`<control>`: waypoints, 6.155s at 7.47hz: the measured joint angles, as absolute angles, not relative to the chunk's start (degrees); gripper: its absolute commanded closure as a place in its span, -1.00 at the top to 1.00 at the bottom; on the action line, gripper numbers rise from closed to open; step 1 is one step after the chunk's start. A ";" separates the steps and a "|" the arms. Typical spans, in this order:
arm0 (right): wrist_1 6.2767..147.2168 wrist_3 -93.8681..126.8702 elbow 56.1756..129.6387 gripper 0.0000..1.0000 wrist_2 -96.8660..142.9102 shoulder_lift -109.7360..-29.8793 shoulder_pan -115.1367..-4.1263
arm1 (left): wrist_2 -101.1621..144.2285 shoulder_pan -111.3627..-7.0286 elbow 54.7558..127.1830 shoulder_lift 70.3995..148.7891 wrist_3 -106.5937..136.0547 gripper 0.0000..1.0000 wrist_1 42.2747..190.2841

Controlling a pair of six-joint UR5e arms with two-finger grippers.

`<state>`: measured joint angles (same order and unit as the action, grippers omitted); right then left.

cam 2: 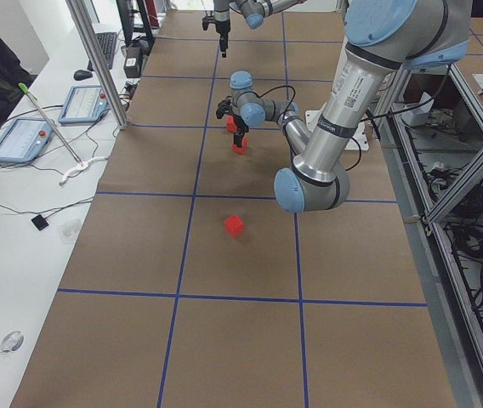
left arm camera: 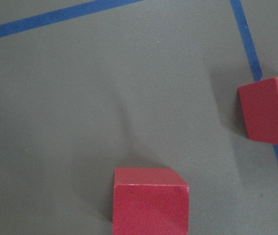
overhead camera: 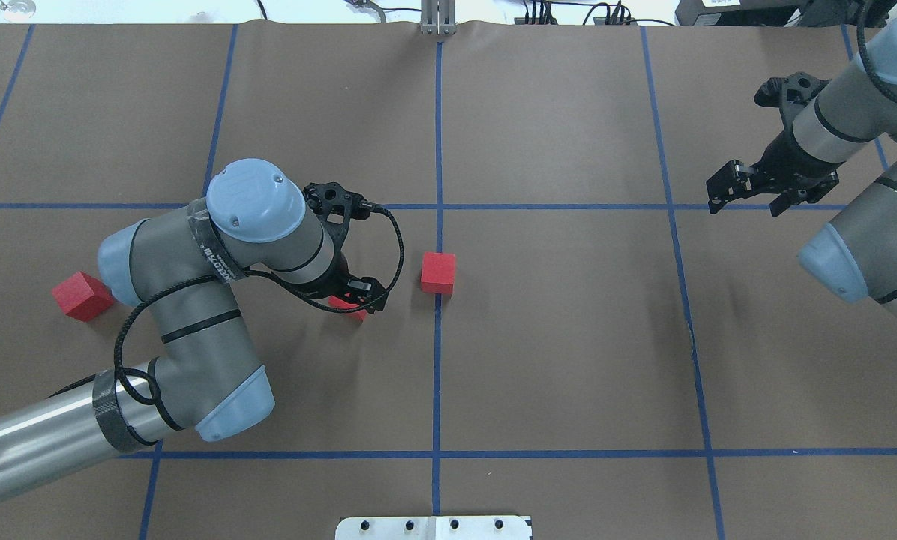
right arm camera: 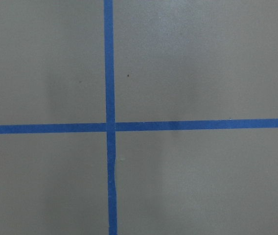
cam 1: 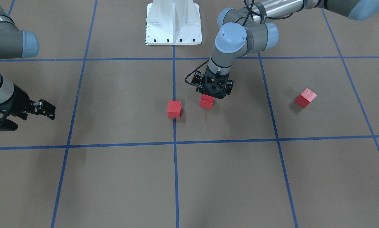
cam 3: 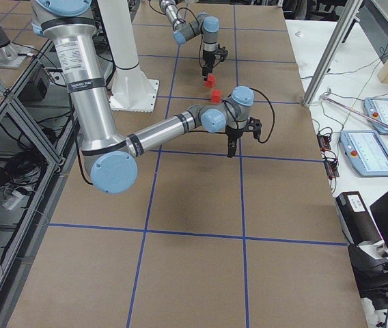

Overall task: Form red blocks into L shape at center
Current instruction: 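Grasp the red cube beside the center cube with the left gripper, then lift and carry the cube to just beyond the center cube, then lower the cube against the center cube's far side and open the left gripper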

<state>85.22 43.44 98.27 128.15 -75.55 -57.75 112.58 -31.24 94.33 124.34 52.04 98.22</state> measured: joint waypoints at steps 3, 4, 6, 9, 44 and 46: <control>85.20 43.67 98.21 1.00 128.11 -75.56 -57.68 | 110.80 -30.69 91.78 126.28 52.16 0.42 98.32; 85.18 43.68 98.19 1.00 128.08 -75.57 -57.66 | 110.71 -30.64 91.50 126.35 52.14 0.20 98.34; 85.22 43.63 98.18 1.00 128.06 -75.58 -57.66 | 110.60 -30.60 90.98 126.42 52.14 -0.50 98.35; 85.20 43.57 98.25 1.00 128.06 -75.57 -57.65 | 110.75 -31.44 90.94 126.80 52.20 -1.00 98.21; 85.08 44.10 99.26 1.00 127.90 -75.78 -57.81 | 108.00 -31.35 65.48 150.27 60.38 0.71 95.36; 85.08 44.10 99.30 1.00 127.94 -75.84 -57.81 | 107.92 -31.17 65.31 150.19 60.28 0.89 95.89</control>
